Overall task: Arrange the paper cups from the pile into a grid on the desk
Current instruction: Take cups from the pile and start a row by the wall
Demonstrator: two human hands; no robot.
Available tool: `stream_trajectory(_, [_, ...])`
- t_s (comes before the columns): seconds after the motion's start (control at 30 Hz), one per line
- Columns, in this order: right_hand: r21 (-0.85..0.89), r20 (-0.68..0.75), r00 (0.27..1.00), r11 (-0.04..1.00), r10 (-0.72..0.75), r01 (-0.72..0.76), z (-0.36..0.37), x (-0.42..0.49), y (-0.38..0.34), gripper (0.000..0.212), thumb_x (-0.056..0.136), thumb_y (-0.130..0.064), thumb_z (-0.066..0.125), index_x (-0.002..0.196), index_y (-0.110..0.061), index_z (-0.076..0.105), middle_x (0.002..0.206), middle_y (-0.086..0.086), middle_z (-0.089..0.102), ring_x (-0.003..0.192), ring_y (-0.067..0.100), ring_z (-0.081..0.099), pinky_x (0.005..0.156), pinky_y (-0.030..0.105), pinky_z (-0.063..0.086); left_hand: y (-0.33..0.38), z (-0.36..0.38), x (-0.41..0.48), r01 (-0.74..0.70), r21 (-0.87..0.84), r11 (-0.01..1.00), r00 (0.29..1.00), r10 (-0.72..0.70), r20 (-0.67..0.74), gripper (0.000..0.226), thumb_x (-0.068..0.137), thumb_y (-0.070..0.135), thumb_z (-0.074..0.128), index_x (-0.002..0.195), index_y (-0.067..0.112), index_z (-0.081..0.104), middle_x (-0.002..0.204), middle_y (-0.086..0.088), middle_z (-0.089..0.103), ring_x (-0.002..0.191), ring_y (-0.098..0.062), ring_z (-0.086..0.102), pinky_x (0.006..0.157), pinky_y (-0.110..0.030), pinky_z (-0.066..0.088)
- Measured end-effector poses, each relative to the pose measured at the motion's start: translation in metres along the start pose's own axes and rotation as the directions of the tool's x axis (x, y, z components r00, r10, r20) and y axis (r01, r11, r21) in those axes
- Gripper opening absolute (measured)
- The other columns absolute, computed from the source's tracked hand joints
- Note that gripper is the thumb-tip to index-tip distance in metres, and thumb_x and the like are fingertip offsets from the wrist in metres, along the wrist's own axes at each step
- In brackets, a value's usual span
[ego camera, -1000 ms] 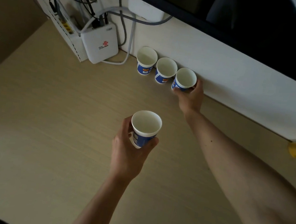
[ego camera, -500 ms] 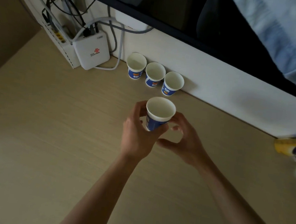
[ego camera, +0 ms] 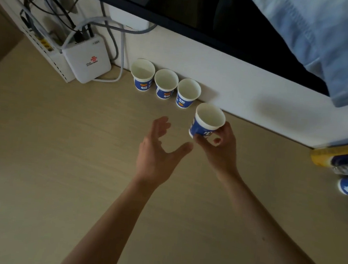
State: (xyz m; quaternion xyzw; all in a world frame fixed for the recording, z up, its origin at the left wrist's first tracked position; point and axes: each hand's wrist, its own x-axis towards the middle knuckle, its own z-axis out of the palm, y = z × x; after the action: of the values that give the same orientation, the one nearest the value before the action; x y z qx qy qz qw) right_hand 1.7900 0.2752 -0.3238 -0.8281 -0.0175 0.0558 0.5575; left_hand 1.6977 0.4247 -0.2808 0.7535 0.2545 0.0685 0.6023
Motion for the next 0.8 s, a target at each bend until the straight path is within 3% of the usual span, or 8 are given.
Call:
stream_trajectory(0.1, [-0.057, -0.108, 0.993, 0.997, 0.039, -0.045, 0.008, 0.027, 0.016, 0.055, 0.070, -0.024, 0.087, 0.117, -0.022, 0.059, 0.105, -0.016, 0.068, 0.097, -0.002, 0.064, 0.078, 0.024, 0.049, -0.011, -0.008, -0.008, 0.045, -0.013, 0.999, 0.999, -0.045, -0.014, 0.077, 0.072, 0.039, 0.088, 0.138, 0.026, 0.050, 0.128, 0.012, 0.062, 0.121, -0.007, 0.057, 0.101, -0.039, 0.049])
stream_trajectory(0.2, [-0.087, -0.174, 0.982, 0.992, 0.073, -0.089, 0.015, 0.051, 0.030, 0.059, 0.067, -0.025, 0.086, 0.120, -0.018, 0.059, 0.103, -0.015, 0.067, 0.093, 0.001, 0.064, 0.082, 0.024, 0.051, -0.021, -0.014, -0.016, 0.066, -0.023, 0.998, 0.998, -0.066, -0.015, 0.072, 0.072, 0.044, 0.086, 0.134, 0.029, 0.052, 0.125, 0.016, 0.063, 0.119, -0.004, 0.057, 0.102, -0.038, 0.049])
stream_trajectory(0.3, [-0.106, -0.194, 0.978, 0.990, 0.077, -0.099, 0.020, 0.069, 0.040, 0.062, 0.066, -0.024, 0.088, 0.119, -0.014, 0.058, 0.103, -0.010, 0.067, 0.093, 0.007, 0.064, 0.081, 0.026, 0.052, -0.027, -0.017, -0.023, 0.073, -0.045, 0.996, 0.997, -0.075, -0.037, 0.065, 0.068, 0.055, 0.076, 0.126, 0.036, 0.054, 0.122, 0.018, 0.065, 0.118, -0.001, 0.058, 0.101, -0.038, 0.050])
stream_trajectory(0.5, [-0.130, -0.214, 0.977, 0.991, 0.000, -0.029, 0.028, 0.088, 0.057, 0.063, 0.065, -0.023, 0.090, 0.116, -0.012, 0.055, 0.101, -0.004, 0.069, 0.091, 0.014, 0.066, 0.079, 0.030, 0.054, -0.034, -0.020, -0.027, 0.076, -0.057, 0.995, 0.996, -0.079, -0.052, 0.049, 0.069, 0.052, 0.075, 0.113, 0.047, 0.053, 0.118, 0.019, 0.066, 0.117, 0.001, 0.059, 0.099, -0.037, 0.051])
stream_trajectory(0.8, [-0.145, -0.231, 0.971, 0.989, -0.059, 0.025, 0.039, 0.098, 0.061, 0.065, 0.067, -0.023, 0.090, 0.121, -0.011, 0.056, 0.106, -0.002, 0.070, 0.092, 0.013, 0.066, 0.077, 0.024, 0.050, -0.035, -0.021, -0.029, 0.063, -0.035, 0.997, 0.997, -0.065, -0.051, 0.052, 0.072, 0.047, 0.075, 0.119, 0.039, 0.055, 0.117, 0.021, 0.066, 0.114, 0.006, 0.058, 0.096, -0.029, 0.051])
